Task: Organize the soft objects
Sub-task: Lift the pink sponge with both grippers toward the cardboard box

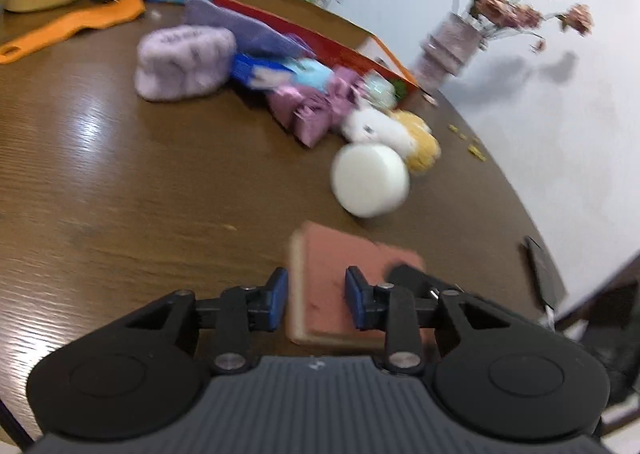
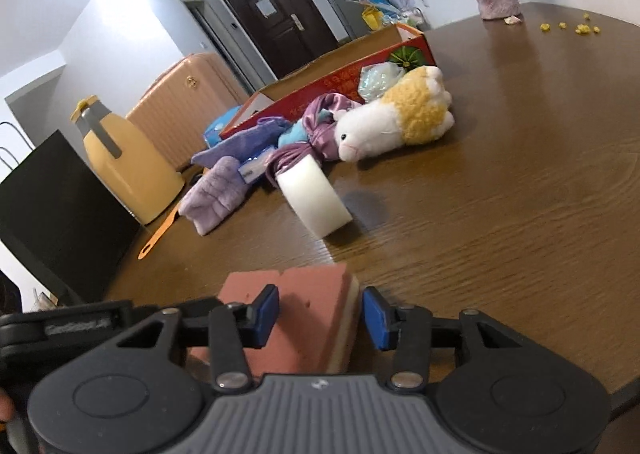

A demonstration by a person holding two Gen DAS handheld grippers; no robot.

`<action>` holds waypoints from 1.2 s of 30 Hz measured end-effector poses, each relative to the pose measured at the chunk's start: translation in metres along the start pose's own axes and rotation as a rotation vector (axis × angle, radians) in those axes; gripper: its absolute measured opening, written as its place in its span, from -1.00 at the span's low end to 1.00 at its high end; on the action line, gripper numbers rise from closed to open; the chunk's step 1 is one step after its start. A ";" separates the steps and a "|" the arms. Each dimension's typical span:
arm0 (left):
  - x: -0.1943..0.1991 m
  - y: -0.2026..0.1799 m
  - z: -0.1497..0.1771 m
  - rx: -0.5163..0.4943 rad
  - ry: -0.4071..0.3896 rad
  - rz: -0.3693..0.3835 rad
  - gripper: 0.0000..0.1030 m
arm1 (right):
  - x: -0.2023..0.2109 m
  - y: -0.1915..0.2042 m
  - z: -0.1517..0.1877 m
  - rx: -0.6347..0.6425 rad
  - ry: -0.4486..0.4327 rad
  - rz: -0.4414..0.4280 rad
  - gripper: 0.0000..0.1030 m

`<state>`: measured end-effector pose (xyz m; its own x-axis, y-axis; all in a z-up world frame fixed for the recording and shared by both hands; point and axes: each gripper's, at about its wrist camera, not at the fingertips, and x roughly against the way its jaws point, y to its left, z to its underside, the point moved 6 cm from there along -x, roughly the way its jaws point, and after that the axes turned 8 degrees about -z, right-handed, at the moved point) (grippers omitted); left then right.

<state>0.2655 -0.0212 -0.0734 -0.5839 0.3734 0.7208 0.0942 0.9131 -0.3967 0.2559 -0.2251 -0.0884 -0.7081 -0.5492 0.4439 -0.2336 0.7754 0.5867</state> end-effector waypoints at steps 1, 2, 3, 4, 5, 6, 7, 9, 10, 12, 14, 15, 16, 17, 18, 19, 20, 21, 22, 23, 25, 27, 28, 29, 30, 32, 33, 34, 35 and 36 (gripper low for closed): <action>-0.001 0.001 -0.001 -0.008 -0.001 -0.003 -0.37 | -0.002 0.002 -0.002 0.011 -0.002 -0.001 -0.24; -0.002 0.003 -0.004 -0.012 -0.008 -0.014 -0.33 | -0.005 0.003 -0.004 0.019 -0.002 0.001 -0.25; -0.003 0.005 -0.006 -0.011 -0.011 -0.020 -0.33 | -0.006 0.004 -0.007 0.019 -0.003 0.000 -0.25; -0.003 0.007 -0.009 -0.005 -0.016 -0.025 -0.33 | -0.005 0.005 -0.009 0.019 -0.005 -0.001 -0.25; -0.002 0.011 -0.013 0.000 -0.025 -0.029 -0.33 | -0.002 0.006 -0.011 0.023 -0.009 -0.002 -0.25; -0.002 0.013 -0.014 0.006 -0.032 -0.035 -0.33 | 0.001 0.006 -0.012 0.029 -0.012 -0.003 -0.24; -0.001 0.016 -0.015 0.014 -0.036 -0.034 -0.32 | 0.004 0.006 -0.013 0.031 -0.012 -0.001 -0.24; -0.002 0.019 -0.016 0.027 -0.030 -0.016 -0.29 | 0.007 0.003 -0.012 0.015 0.002 -0.002 -0.22; -0.004 0.019 -0.018 0.033 -0.027 -0.007 -0.27 | 0.007 0.002 -0.010 0.004 0.010 -0.002 -0.22; -0.005 0.018 -0.021 0.027 -0.032 0.010 -0.25 | 0.005 0.001 -0.005 -0.009 0.026 -0.014 -0.23; -0.010 0.016 -0.022 0.016 -0.018 0.018 -0.26 | 0.000 -0.001 -0.002 -0.027 0.030 -0.020 -0.22; -0.014 0.014 -0.020 0.011 0.005 0.033 -0.31 | -0.002 -0.003 -0.002 -0.050 0.030 -0.033 -0.22; -0.015 0.012 -0.017 0.008 0.010 0.032 -0.32 | -0.004 -0.005 -0.002 -0.067 0.031 -0.035 -0.24; -0.014 0.010 -0.016 -0.015 0.001 0.026 -0.34 | -0.005 -0.007 -0.003 -0.083 0.029 -0.038 -0.26; -0.013 0.008 -0.015 -0.033 0.001 0.027 -0.36 | -0.005 -0.009 -0.004 -0.095 0.030 -0.045 -0.34; -0.012 0.007 -0.013 -0.033 0.007 0.033 -0.40 | -0.005 -0.011 -0.005 -0.104 0.030 -0.064 -0.43; -0.012 0.008 -0.012 -0.024 0.012 0.038 -0.42 | -0.006 -0.011 -0.007 -0.097 0.035 -0.068 -0.45; -0.012 0.008 -0.012 -0.016 0.015 0.043 -0.43 | -0.005 -0.009 -0.008 -0.076 0.040 -0.068 -0.47; -0.011 0.008 -0.012 -0.010 0.017 0.045 -0.45 | -0.005 -0.007 -0.009 -0.059 0.044 -0.065 -0.48; -0.010 0.008 -0.012 -0.009 0.013 0.042 -0.46 | -0.004 -0.004 -0.011 -0.046 0.047 -0.062 -0.50; -0.001 0.003 -0.018 -0.013 -0.012 0.046 -0.46 | 0.001 0.005 -0.019 -0.024 0.032 -0.062 -0.50; 0.013 -0.005 -0.037 -0.027 -0.071 0.072 -0.46 | 0.009 0.016 -0.040 -0.003 -0.016 -0.080 -0.50; 0.021 -0.009 -0.055 -0.029 -0.106 0.095 -0.46 | 0.011 0.023 -0.055 0.016 -0.048 -0.094 -0.50; 0.025 -0.012 -0.075 -0.032 -0.131 0.113 -0.47 | 0.011 0.029 -0.073 0.039 -0.079 -0.106 -0.51; 0.027 -0.015 -0.098 -0.036 -0.154 0.125 -0.47 | 0.007 0.035 -0.094 0.074 -0.105 -0.116 -0.51; 0.022 -0.021 -0.147 -0.060 -0.195 0.127 -0.48 | -0.014 0.042 -0.144 0.124 -0.144 -0.133 -0.51; 0.013 -0.021 -0.174 -0.065 -0.205 0.115 -0.49 | -0.028 0.042 -0.166 0.127 -0.146 -0.138 -0.51; 0.001 -0.021 -0.203 -0.060 -0.197 0.105 -0.49 | -0.046 0.041 -0.191 0.113 -0.144 -0.136 -0.51; -0.014 -0.018 -0.233 -0.052 -0.193 0.085 -0.49 | -0.066 0.039 -0.216 0.098 -0.134 -0.134 -0.51; -0.028 -0.015 -0.257 -0.046 -0.189 0.063 -0.49 | -0.090 0.036 -0.241 0.086 -0.114 -0.132 -0.51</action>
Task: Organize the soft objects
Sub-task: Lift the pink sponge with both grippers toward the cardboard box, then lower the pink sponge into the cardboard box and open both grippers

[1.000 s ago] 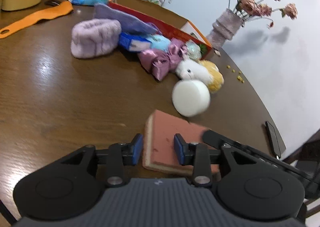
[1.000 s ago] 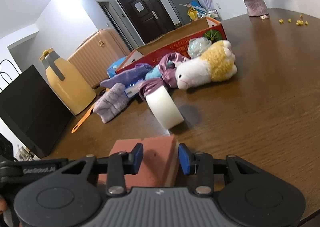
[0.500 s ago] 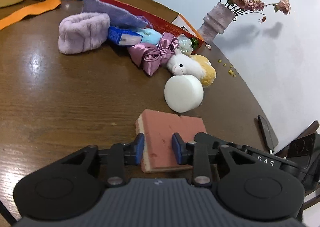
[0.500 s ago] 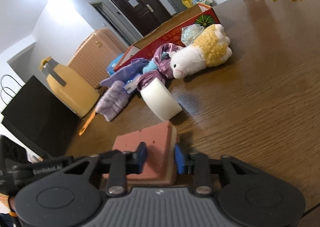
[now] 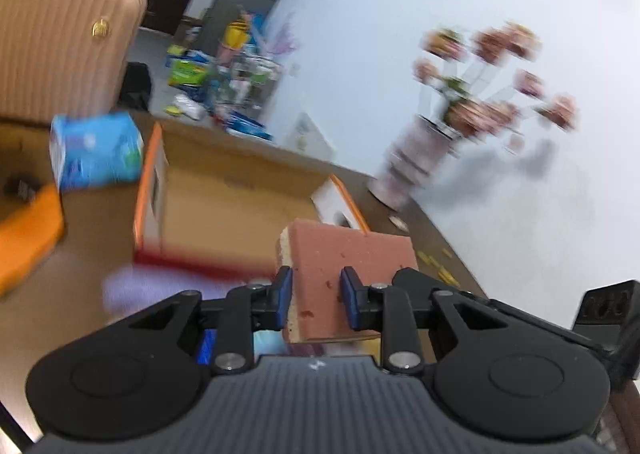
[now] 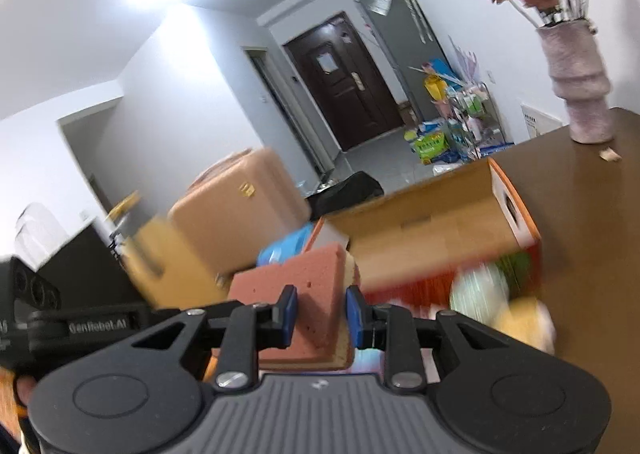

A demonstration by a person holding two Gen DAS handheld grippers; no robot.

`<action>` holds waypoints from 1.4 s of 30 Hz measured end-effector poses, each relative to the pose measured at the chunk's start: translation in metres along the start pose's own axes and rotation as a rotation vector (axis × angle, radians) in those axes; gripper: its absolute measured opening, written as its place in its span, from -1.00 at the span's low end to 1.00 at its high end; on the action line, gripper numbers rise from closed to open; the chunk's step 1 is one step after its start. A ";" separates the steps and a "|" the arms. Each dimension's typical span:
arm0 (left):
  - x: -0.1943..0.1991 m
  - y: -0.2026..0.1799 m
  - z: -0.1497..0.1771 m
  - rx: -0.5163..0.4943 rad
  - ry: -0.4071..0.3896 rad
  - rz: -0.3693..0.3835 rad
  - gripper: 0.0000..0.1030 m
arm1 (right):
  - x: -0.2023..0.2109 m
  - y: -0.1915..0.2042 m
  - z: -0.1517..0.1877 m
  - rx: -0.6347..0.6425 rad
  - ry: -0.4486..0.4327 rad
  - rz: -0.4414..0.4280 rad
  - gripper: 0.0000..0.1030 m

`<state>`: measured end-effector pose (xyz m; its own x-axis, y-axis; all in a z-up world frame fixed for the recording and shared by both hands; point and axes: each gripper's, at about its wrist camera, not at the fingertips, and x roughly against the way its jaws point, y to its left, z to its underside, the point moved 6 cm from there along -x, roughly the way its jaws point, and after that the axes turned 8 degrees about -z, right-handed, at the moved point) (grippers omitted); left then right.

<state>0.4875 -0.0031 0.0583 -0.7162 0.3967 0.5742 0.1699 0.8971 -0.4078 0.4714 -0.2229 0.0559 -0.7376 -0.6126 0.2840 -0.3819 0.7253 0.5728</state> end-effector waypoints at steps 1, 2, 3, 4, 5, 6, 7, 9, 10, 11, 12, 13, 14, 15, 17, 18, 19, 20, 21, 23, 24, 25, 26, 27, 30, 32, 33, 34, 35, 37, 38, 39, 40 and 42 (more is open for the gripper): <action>-0.019 0.006 -0.023 -0.002 0.006 -0.017 -0.49 | -0.025 -0.011 -0.019 -0.031 0.013 0.007 -0.51; -0.042 0.015 -0.044 0.022 0.021 -0.046 -0.50 | -0.051 -0.021 -0.035 -0.054 0.037 0.012 -0.51; -0.062 0.022 -0.060 0.035 0.035 -0.071 -0.50 | -0.079 -0.033 -0.049 -0.090 0.059 0.021 -0.51; -0.087 0.032 -0.077 0.037 0.048 -0.105 -0.50 | -0.103 -0.044 -0.060 -0.124 0.079 0.035 -0.51; -0.108 0.043 -0.088 0.063 0.069 -0.137 -0.50 | -0.133 -0.056 -0.068 -0.141 0.113 0.051 -0.51; -0.127 0.051 -0.096 0.066 0.087 -0.159 -0.50 | -0.154 -0.067 -0.073 -0.167 0.130 0.070 -0.51; -0.147 0.062 -0.103 0.079 0.105 -0.188 -0.50 | -0.178 -0.078 -0.076 -0.193 0.157 0.087 -0.51; -0.182 0.077 -0.115 0.082 0.138 -0.246 -0.50 | -0.218 -0.100 -0.078 -0.251 0.201 0.116 -0.52; -0.196 0.083 -0.117 0.081 0.157 -0.278 -0.50 | -0.236 -0.108 -0.077 -0.266 0.225 0.129 -0.52; -0.210 0.086 -0.120 0.061 0.169 -0.309 -0.50 | -0.250 -0.116 -0.075 -0.277 0.245 0.141 -0.52; -0.222 0.089 -0.122 0.043 0.176 -0.344 -0.49 | -0.265 -0.124 -0.073 -0.284 0.270 0.150 -0.52; -0.228 0.094 -0.122 0.031 0.186 -0.370 -0.49 | -0.275 -0.129 -0.072 -0.289 0.281 0.155 -0.52; -0.237 0.095 -0.123 -0.002 0.193 -0.397 -0.48 | -0.285 -0.133 -0.068 -0.291 0.294 0.166 -0.53; -0.242 0.095 -0.119 -0.032 0.189 -0.421 -0.48 | -0.294 -0.136 -0.065 -0.280 0.310 0.180 -0.53; -0.249 0.089 -0.115 -0.100 0.176 -0.454 -0.47 | -0.304 -0.139 -0.058 -0.264 0.330 0.201 -0.49; -0.249 0.085 -0.113 -0.125 0.167 -0.472 -0.47 | -0.306 -0.139 -0.056 -0.267 0.325 0.200 -0.47; -0.248 0.083 -0.112 -0.142 0.155 -0.487 -0.45 | -0.306 -0.139 -0.056 -0.273 0.319 0.197 -0.47; -0.245 0.080 -0.111 -0.157 0.142 -0.493 -0.40 | -0.306 -0.139 -0.057 -0.273 0.320 0.199 -0.44; -0.243 0.079 -0.110 -0.161 0.134 -0.492 -0.38 | -0.307 -0.139 -0.057 -0.270 0.321 0.199 -0.37; -0.233 0.076 -0.109 -0.160 0.122 -0.488 -0.13 | -0.297 -0.140 -0.059 -0.271 0.307 0.191 -0.28; -0.226 0.073 -0.108 -0.167 0.110 -0.492 -0.12 | -0.289 -0.139 -0.061 -0.267 0.298 0.187 -0.26; -0.217 0.071 -0.110 -0.182 0.089 -0.497 -0.11 | -0.276 -0.138 -0.064 -0.249 0.285 0.186 -0.25; -0.208 0.069 -0.110 -0.192 0.070 -0.500 -0.05 | -0.267 -0.134 -0.069 -0.225 0.272 0.188 -0.23; -0.196 0.066 -0.110 -0.201 0.049 -0.503 -0.01 | -0.255 -0.129 -0.075 -0.196 0.257 0.195 -0.19; -0.157 0.056 -0.107 -0.237 -0.006 -0.507 0.17 | -0.212 -0.109 -0.093 -0.103 0.216 0.220 0.00; -0.127 0.048 -0.104 -0.263 -0.055 -0.511 0.38 | -0.182 -0.100 -0.105 -0.051 0.179 0.234 0.10; -0.115 0.043 -0.102 -0.272 -0.077 -0.512 0.42 | -0.164 -0.094 -0.107 -0.023 0.161 0.247 0.15; -0.100 0.039 -0.099 -0.280 -0.106 -0.513 0.48 | -0.145 -0.088 -0.109 0.006 0.146 0.262 0.17; -0.084 0.034 -0.094 -0.289 -0.137 -0.517 0.56 | -0.130 -0.082 -0.110 0.038 0.133 0.276 0.19; -0.053 0.023 -0.082 -0.303 -0.193 -0.523 0.63 | -0.095 -0.069 -0.109 0.097 0.095 0.305 0.33; -0.041 0.017 -0.076 -0.312 -0.214 -0.525 0.63 | -0.079 -0.064 -0.109 0.116 0.073 0.315 0.45; -0.027 0.011 -0.067 -0.328 -0.234 -0.525 0.64 | -0.063 -0.058 -0.108 0.135 0.048 0.326 0.50; -0.015 0.004 -0.059 -0.342 -0.252 -0.522 0.64 | -0.049 -0.052 -0.107 0.154 0.028 0.331 0.53; 0.013 -0.010 -0.042 -0.357 -0.305 -0.507 0.71 | -0.020 -0.037 -0.099 0.195 -0.012 0.330 0.61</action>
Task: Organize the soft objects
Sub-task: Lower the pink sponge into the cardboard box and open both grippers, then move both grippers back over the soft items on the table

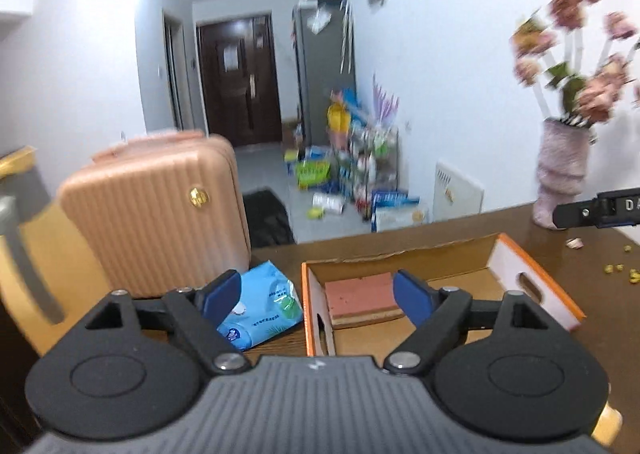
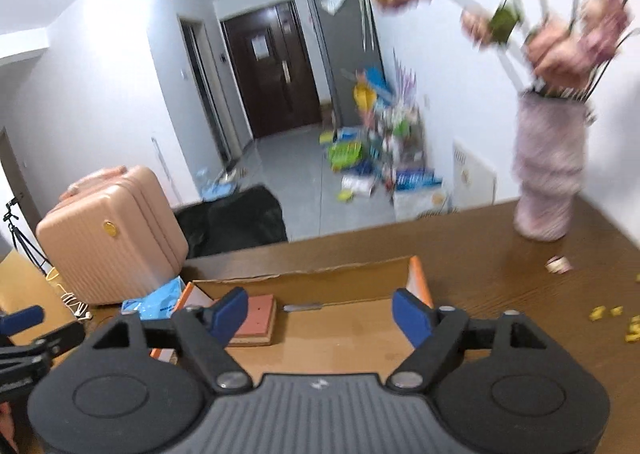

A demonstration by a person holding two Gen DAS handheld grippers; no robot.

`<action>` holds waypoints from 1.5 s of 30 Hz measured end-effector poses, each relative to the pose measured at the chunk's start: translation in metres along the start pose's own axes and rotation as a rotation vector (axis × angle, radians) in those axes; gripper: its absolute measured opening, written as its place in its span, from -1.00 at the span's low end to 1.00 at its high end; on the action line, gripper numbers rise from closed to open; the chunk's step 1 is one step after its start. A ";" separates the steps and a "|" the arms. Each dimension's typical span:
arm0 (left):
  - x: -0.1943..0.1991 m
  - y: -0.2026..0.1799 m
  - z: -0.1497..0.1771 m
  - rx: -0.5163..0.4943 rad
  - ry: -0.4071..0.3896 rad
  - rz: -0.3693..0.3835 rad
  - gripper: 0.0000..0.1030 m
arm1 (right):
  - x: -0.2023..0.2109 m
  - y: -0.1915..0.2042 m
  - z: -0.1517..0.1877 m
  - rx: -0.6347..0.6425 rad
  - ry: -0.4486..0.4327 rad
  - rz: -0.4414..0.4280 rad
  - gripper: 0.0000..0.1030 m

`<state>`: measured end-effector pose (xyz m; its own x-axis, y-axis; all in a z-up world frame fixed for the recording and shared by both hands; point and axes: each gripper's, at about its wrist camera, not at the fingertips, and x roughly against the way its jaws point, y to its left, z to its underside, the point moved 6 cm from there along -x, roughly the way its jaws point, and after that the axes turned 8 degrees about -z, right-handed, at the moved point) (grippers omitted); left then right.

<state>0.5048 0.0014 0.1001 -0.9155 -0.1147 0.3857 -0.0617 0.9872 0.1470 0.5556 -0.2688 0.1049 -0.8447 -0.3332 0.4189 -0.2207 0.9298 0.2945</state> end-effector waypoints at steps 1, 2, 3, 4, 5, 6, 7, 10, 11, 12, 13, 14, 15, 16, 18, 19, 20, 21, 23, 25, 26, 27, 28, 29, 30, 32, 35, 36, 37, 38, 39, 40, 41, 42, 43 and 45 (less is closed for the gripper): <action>0.017 0.000 0.003 0.007 -0.025 0.003 0.77 | 0.015 0.002 0.002 0.010 -0.017 -0.002 0.63; 0.035 0.000 0.007 0.013 -0.051 0.007 0.78 | 0.031 0.006 0.006 0.021 -0.036 -0.013 0.64; 0.051 0.000 0.012 0.018 -0.079 0.018 0.79 | 0.043 0.010 0.010 0.031 -0.053 -0.022 0.65; 0.065 0.001 0.016 0.024 -0.103 0.028 0.84 | 0.058 0.014 0.015 0.046 -0.069 -0.029 0.66; 0.083 0.001 0.023 0.034 -0.128 0.035 0.89 | 0.074 0.019 0.021 0.062 -0.090 -0.037 0.66; 0.097 0.002 0.029 0.043 -0.151 0.040 0.90 | 0.089 0.025 0.026 0.072 -0.110 -0.043 0.69; 0.113 0.004 0.037 0.052 -0.177 0.043 0.94 | 0.105 0.031 0.034 0.093 -0.131 -0.052 0.71; 0.155 0.005 0.067 0.063 -0.231 0.028 0.98 | 0.140 0.051 0.063 0.186 -0.199 -0.058 0.91; 0.165 0.005 0.077 0.065 -0.237 0.015 0.98 | 0.153 0.059 0.075 0.215 -0.219 -0.046 0.91; 0.175 0.005 0.088 0.066 -0.240 0.005 0.98 | 0.164 0.064 0.087 0.237 -0.242 -0.036 0.91; 0.184 0.004 0.099 0.068 -0.243 -0.002 0.98 | 0.175 0.070 0.098 0.257 -0.259 -0.031 0.92; 0.194 0.003 0.111 0.072 -0.246 -0.008 0.98 | 0.185 0.074 0.109 0.268 -0.275 -0.025 0.92; 0.205 0.002 0.123 0.072 -0.252 -0.013 0.99 | 0.194 0.077 0.122 0.270 -0.294 -0.017 0.95; 0.212 0.005 0.132 0.076 -0.259 -0.023 1.00 | 0.202 0.080 0.133 0.276 -0.305 -0.016 0.97; 0.230 0.006 0.152 0.085 -0.278 -0.064 1.00 | 0.217 0.083 0.157 0.268 -0.331 0.001 1.00; 0.236 0.009 0.160 0.088 -0.289 -0.075 1.00 | 0.225 0.085 0.171 0.265 -0.344 0.010 1.00; 0.244 0.009 0.168 0.091 -0.305 -0.085 1.00 | 0.231 0.087 0.185 0.267 -0.349 0.016 1.00; 0.252 0.009 0.176 0.094 -0.321 -0.089 1.00 | 0.236 0.089 0.200 0.266 -0.351 0.026 1.00; 0.264 0.009 0.190 0.091 -0.338 -0.094 1.00 | 0.245 0.088 0.225 0.252 -0.352 0.040 1.00; 0.273 0.007 0.204 0.077 -0.348 -0.097 1.00 | 0.250 0.081 0.247 0.205 -0.349 0.046 1.00; 0.276 0.006 0.209 0.067 -0.351 -0.098 1.00 | 0.251 0.077 0.259 0.171 -0.335 0.045 1.00; 0.278 0.006 0.215 0.057 -0.347 -0.103 1.00 | 0.252 0.074 0.267 0.158 -0.322 0.041 1.00; 0.277 0.004 0.219 0.051 -0.337 -0.106 1.00 | 0.252 0.072 0.274 0.162 -0.310 0.036 1.00; 0.276 0.002 0.222 0.049 -0.326 -0.104 1.00 | 0.252 0.070 0.281 0.173 -0.300 0.041 1.00; 0.276 0.001 0.225 0.047 -0.316 -0.099 1.00 | 0.253 0.068 0.287 0.179 -0.293 0.051 1.00; 0.272 -0.002 0.229 0.056 -0.288 -0.092 1.00 | 0.252 0.065 0.296 0.171 -0.276 0.054 1.00; 0.266 -0.007 0.233 0.054 -0.262 -0.080 1.00 | 0.247 0.063 0.307 0.149 -0.246 0.051 1.00; 0.265 -0.008 0.233 0.050 -0.261 -0.077 1.00 | 0.244 0.063 0.309 0.150 -0.236 0.050 1.00; 0.263 -0.010 0.233 0.047 -0.259 -0.072 1.00 | 0.242 0.063 0.310 0.154 -0.230 0.049 1.00; 0.261 -0.011 0.233 0.047 -0.253 -0.064 1.00 | 0.240 0.064 0.310 0.161 -0.227 0.050 1.00; 0.258 -0.013 0.232 0.049 -0.246 -0.056 1.00 | 0.238 0.065 0.310 0.168 -0.227 0.053 1.00; 0.255 -0.014 0.232 0.052 -0.236 -0.048 1.00 | 0.237 0.065 0.310 0.173 -0.226 0.056 0.99; 0.251 -0.015 0.232 0.055 -0.220 -0.041 1.00 | 0.234 0.065 0.310 0.177 -0.221 0.053 0.97; 0.246 -0.016 0.233 0.057 -0.207 -0.036 1.00 | 0.231 0.065 0.310 0.179 -0.214 0.046 0.97; 0.241 -0.018 0.233 0.056 -0.192 -0.032 1.00 | 0.228 0.065 0.310 0.176 -0.207 0.044 0.97; 0.231 -0.020 0.234 0.047 -0.167 -0.031 1.00 | 0.221 0.063 0.309 0.171 -0.195 0.042 0.93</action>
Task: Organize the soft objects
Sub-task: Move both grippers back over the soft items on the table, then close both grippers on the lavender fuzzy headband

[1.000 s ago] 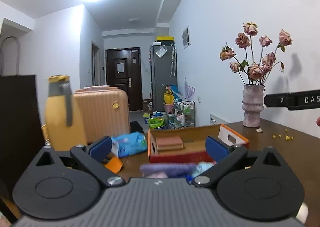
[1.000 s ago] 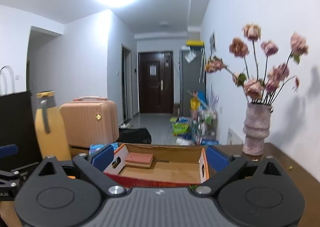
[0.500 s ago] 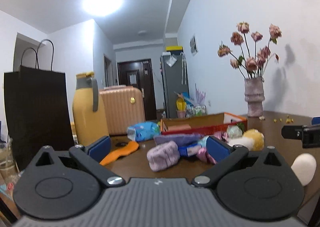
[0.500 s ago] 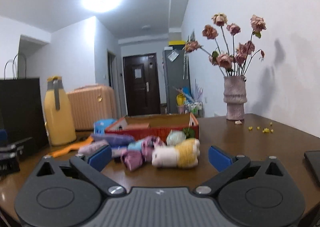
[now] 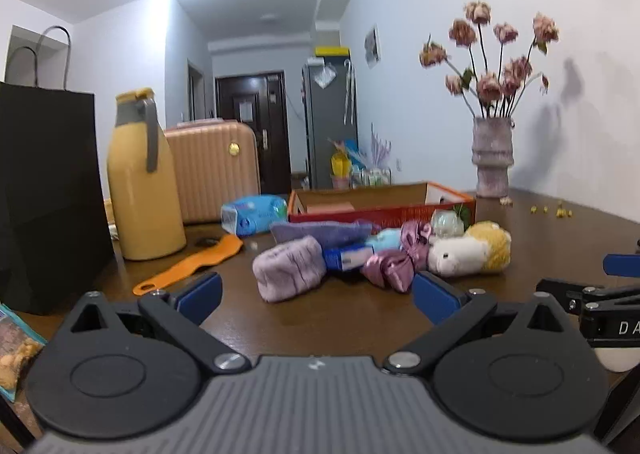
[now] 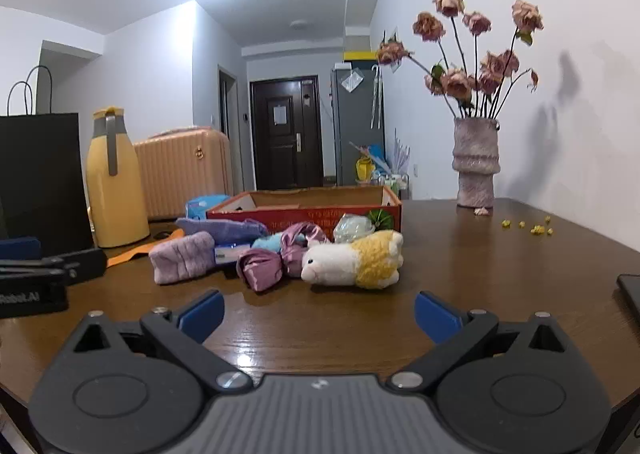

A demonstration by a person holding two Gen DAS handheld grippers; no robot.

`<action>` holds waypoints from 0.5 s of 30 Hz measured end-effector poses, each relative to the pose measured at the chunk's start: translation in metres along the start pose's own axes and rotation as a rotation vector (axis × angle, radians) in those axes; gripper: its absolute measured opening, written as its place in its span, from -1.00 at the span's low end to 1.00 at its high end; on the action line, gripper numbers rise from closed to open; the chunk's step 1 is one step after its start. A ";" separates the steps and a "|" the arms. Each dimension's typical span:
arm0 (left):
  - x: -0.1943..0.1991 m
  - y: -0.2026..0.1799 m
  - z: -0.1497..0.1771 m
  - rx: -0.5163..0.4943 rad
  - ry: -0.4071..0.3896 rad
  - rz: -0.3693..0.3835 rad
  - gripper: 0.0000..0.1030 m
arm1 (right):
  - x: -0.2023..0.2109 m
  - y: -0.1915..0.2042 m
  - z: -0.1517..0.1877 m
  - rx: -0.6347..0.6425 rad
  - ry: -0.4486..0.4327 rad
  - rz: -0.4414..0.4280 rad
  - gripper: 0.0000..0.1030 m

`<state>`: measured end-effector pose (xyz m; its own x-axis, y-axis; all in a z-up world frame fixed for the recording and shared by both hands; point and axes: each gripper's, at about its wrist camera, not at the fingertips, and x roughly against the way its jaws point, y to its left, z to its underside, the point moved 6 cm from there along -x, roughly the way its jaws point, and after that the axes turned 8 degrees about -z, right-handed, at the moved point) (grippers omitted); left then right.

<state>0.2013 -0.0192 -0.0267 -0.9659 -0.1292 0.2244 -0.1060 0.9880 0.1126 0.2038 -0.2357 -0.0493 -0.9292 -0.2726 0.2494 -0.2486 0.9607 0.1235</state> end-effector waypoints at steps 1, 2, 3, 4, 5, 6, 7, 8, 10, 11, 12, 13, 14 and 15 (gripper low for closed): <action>-0.003 0.000 0.000 0.001 0.004 -0.002 1.00 | -0.004 -0.001 -0.001 -0.002 0.005 0.000 0.91; -0.007 0.000 0.001 0.007 0.009 -0.001 1.00 | -0.008 -0.002 -0.002 -0.004 0.012 0.002 0.88; -0.010 0.000 0.001 0.016 0.015 0.003 1.00 | -0.011 -0.004 -0.003 -0.004 0.018 0.004 0.86; -0.015 0.000 0.002 0.029 0.029 0.012 1.00 | -0.013 -0.005 -0.005 -0.004 0.016 0.006 0.86; -0.019 -0.001 0.003 0.037 0.044 0.022 1.00 | -0.016 -0.007 -0.007 -0.004 0.014 0.013 0.86; -0.026 -0.002 0.005 0.044 0.063 0.037 1.00 | -0.019 -0.009 -0.009 -0.005 0.013 0.020 0.86; -0.032 -0.005 0.006 0.048 0.081 0.054 1.00 | -0.022 -0.011 -0.010 -0.006 0.014 0.024 0.86; -0.040 -0.008 0.007 0.052 0.100 0.071 1.00 | -0.027 -0.014 -0.012 -0.008 0.019 0.029 0.85; -0.056 -0.013 0.007 0.063 0.141 0.100 0.99 | -0.039 -0.019 -0.014 -0.013 0.037 0.040 0.81; -0.065 -0.015 0.007 0.064 0.162 0.108 0.91 | -0.047 -0.023 -0.015 -0.022 0.050 0.042 0.76; -0.074 -0.018 0.007 0.061 0.177 0.108 0.86 | -0.054 -0.025 -0.017 -0.033 0.063 0.037 0.70; -0.084 -0.020 0.006 0.058 0.191 0.109 0.73 | -0.061 -0.027 -0.019 -0.045 0.074 0.025 0.65; -0.092 -0.021 0.005 0.060 0.200 0.110 0.55 | -0.069 -0.027 -0.021 -0.059 0.087 0.003 0.55; -0.103 -0.022 0.003 0.064 0.215 0.118 0.48 | -0.078 -0.026 -0.024 -0.069 0.099 -0.019 0.47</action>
<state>0.3019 -0.0271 -0.0556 -0.9007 -0.0211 0.4340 -0.0170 0.9998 0.0133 0.2888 -0.2406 -0.0491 -0.8923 -0.2980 0.3392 -0.2437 0.9503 0.1938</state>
